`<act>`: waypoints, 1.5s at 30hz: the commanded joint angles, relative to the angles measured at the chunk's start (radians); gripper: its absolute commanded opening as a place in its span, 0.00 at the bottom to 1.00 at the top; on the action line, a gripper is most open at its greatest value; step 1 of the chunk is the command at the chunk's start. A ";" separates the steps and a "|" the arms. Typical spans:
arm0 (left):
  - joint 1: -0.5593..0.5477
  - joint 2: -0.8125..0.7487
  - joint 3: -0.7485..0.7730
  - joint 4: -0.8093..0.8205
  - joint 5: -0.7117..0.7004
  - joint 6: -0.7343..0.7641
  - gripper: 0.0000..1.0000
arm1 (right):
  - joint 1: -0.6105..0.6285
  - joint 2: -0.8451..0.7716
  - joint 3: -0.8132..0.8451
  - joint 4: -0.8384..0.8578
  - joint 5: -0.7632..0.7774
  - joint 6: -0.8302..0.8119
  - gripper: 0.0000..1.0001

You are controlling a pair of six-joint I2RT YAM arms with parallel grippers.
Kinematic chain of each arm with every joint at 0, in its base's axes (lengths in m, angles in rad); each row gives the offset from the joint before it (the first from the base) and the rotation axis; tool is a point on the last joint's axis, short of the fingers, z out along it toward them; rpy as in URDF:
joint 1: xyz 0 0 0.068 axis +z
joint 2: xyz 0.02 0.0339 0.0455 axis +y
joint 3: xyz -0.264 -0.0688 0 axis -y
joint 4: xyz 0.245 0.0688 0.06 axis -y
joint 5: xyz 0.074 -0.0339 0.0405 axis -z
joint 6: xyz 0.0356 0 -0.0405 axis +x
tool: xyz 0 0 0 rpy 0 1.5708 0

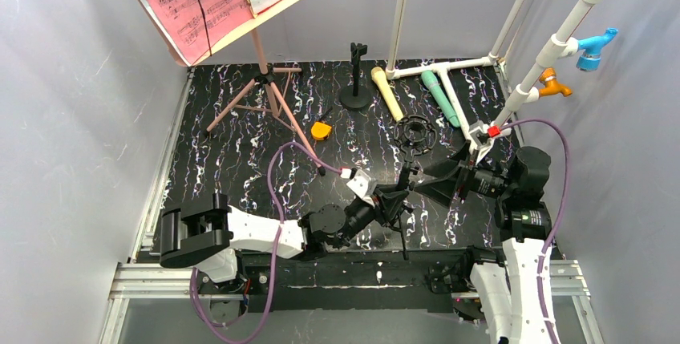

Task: Pack up the instrument practice props
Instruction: Unscrew the microphone stand, then place the microphone stand at the center of the board.

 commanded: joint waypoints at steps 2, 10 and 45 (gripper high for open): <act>0.001 0.001 0.083 0.110 0.028 -0.009 0.00 | -0.005 0.040 0.032 -0.071 -0.042 -0.130 0.91; 0.001 0.042 0.129 0.109 0.034 -0.028 0.00 | -0.004 0.052 0.041 -0.075 -0.044 -0.173 0.87; -0.004 0.131 0.209 0.097 0.048 -0.078 0.00 | 0.006 0.059 0.022 0.054 -0.037 -0.105 0.39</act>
